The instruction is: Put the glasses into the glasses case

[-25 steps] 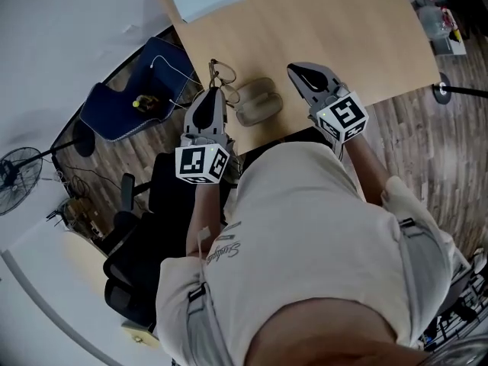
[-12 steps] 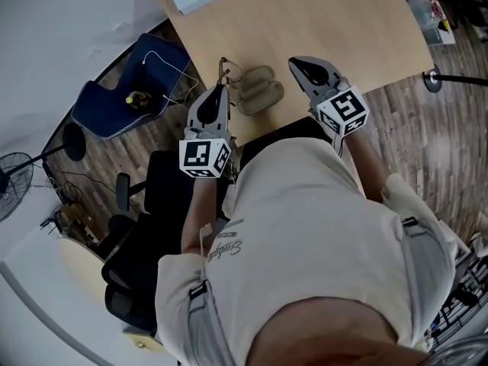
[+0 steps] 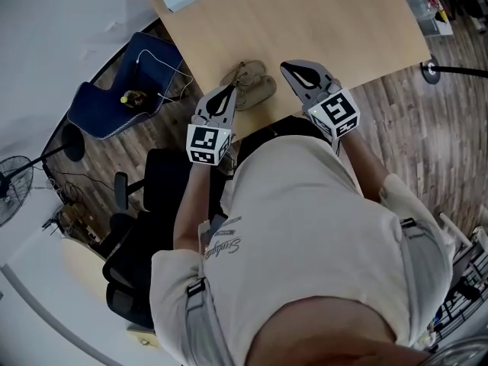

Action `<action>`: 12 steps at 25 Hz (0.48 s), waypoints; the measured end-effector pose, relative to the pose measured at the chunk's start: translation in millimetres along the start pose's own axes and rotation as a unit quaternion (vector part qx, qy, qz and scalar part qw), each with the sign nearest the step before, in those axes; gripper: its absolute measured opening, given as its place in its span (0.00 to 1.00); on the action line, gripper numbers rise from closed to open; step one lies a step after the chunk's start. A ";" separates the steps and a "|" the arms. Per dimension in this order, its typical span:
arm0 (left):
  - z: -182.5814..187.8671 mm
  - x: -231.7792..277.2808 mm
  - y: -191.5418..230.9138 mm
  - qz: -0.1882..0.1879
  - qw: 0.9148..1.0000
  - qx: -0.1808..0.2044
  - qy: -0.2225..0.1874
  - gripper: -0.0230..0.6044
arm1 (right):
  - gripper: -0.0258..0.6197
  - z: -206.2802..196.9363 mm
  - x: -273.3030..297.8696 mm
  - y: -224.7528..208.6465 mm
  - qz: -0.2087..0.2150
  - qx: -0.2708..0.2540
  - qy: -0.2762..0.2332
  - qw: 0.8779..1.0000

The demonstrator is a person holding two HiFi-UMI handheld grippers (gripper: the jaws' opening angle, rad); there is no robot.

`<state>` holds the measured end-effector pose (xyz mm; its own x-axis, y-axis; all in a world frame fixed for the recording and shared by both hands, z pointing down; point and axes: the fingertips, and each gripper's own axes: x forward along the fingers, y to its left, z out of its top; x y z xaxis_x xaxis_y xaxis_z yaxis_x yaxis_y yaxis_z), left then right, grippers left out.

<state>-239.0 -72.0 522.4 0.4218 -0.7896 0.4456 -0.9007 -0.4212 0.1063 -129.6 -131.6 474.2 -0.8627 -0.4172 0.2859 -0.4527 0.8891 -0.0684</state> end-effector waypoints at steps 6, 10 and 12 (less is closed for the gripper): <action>-33.6 31.6 -13.5 -0.041 0.990 0.096 0.096 0.08 | 0.03 -18.5 -3.9 -14.5 0.003 0.032 0.004 0.999; -52.0 47.2 -16.2 -0.063 0.977 0.135 0.151 0.08 | 0.03 -30.6 -5.3 -27.0 -0.004 0.056 0.004 0.998; -63.9 55.3 -18.1 -0.079 0.970 0.145 0.177 0.08 | 0.03 -37.8 -5.2 -33.3 -0.009 0.073 0.004 0.997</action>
<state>-206.0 -79.6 601.9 0.4449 -0.5234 0.7267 -0.7388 -0.6731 -0.0325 -101.4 -152.0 511.1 -0.8524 -0.4306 0.2967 -0.4967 0.8441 -0.2020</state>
